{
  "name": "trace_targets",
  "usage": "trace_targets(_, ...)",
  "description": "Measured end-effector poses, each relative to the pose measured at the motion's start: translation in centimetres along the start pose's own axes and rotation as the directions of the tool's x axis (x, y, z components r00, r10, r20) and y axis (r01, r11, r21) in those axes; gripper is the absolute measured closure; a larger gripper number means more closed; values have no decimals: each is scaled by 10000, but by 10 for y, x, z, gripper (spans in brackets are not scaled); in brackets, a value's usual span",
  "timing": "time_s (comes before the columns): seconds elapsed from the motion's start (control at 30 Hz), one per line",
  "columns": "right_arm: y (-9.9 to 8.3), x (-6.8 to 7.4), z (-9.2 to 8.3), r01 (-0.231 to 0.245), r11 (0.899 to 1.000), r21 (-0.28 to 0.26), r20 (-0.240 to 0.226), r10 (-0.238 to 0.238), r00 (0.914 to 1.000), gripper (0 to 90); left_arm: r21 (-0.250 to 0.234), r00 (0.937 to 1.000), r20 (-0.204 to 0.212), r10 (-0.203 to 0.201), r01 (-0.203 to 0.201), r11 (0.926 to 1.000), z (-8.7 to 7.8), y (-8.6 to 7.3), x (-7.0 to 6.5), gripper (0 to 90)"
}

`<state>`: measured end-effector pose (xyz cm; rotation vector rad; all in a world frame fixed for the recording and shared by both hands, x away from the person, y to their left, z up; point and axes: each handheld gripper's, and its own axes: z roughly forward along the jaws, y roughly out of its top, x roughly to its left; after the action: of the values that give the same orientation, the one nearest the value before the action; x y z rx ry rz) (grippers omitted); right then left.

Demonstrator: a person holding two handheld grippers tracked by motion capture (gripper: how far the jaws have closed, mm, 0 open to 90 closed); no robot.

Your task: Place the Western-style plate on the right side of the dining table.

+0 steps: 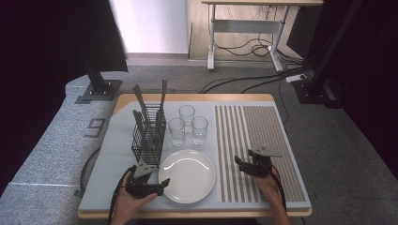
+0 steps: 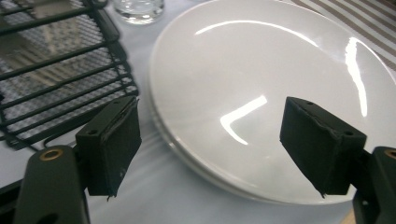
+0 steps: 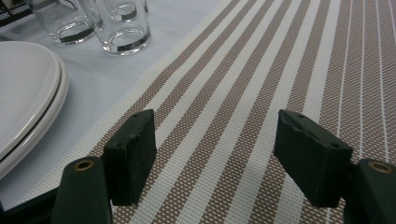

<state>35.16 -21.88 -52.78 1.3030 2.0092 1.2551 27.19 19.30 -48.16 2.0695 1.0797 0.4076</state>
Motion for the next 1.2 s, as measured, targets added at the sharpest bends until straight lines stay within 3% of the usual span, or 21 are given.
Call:
trace_targets(0.33, -1, 2, -3, 107, 9992, -378, 132, -102, 9999, 309, 69, 10000, 25, -34, 34, 10000, 9, -1, -7, 209)
trace_targets(0.93, -1, 1, 0, 70, 10000, -66, -110, -71, 9999, 309, 215, 9997, 199, -132, 128, 9997, 27, -4, -16, 217)
trace_targets(1.2, 0, 1, 0, -28, 10000, -19, -132, 27, 9999, 309, 149, 10000, -74, -20, 21, 9999, 25, -2, -19, 213)
